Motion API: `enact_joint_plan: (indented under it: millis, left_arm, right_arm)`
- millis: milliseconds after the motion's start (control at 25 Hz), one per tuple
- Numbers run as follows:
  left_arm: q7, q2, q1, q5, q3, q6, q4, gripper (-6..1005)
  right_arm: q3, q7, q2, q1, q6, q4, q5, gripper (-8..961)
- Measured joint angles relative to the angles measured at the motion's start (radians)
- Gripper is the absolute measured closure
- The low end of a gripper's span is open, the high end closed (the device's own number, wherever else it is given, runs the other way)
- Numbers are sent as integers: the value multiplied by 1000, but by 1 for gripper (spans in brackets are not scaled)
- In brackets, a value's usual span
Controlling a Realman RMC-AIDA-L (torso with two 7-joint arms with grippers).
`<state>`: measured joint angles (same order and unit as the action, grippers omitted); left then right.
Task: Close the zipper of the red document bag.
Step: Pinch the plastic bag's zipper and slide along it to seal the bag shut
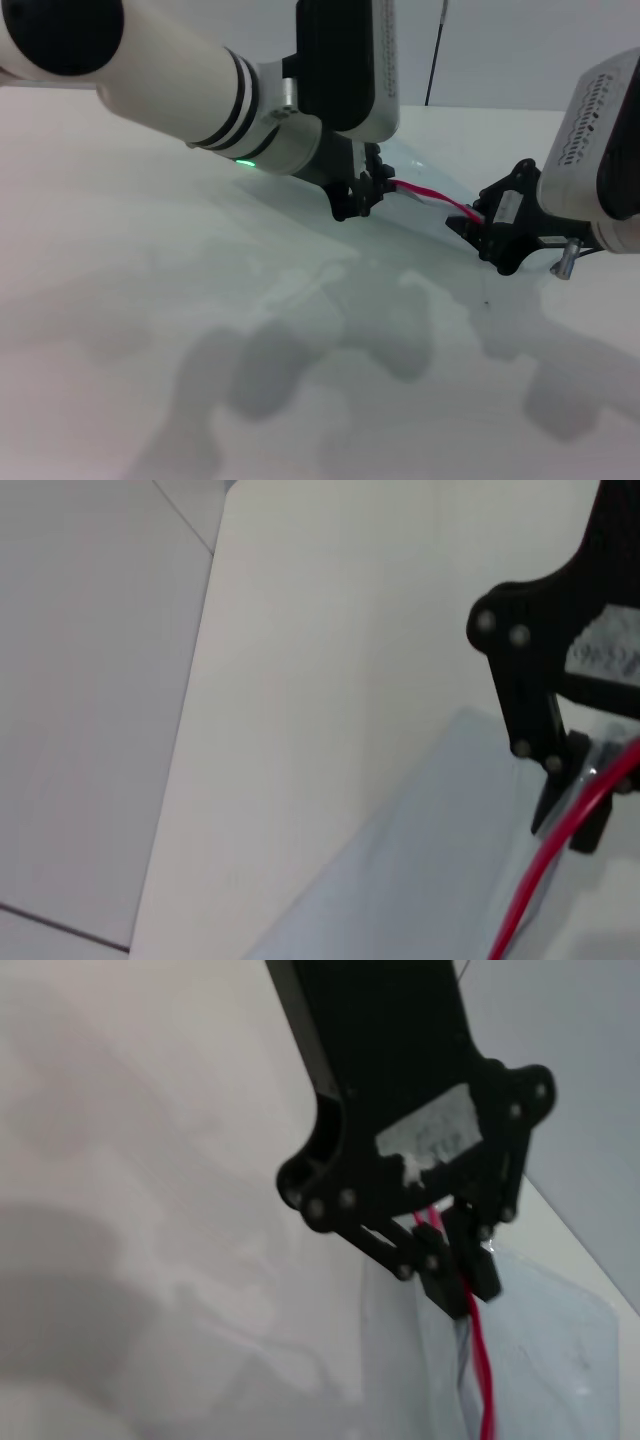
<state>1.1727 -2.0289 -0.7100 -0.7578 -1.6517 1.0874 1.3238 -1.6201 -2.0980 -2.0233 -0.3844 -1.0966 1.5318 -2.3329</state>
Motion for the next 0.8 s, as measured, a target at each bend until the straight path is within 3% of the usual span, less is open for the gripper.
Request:
enact_joint_plan:
  millis: [320,800]
  left_arm:
    - [-7,5,60,9,45,2,10,919]
    - [9,14,216,22,239,56,53,918]
  right_arm:
    - [50,16,-1,8,-3,-5,0,905]
    - [149,37,-2,27,-4,-6,-2,905]
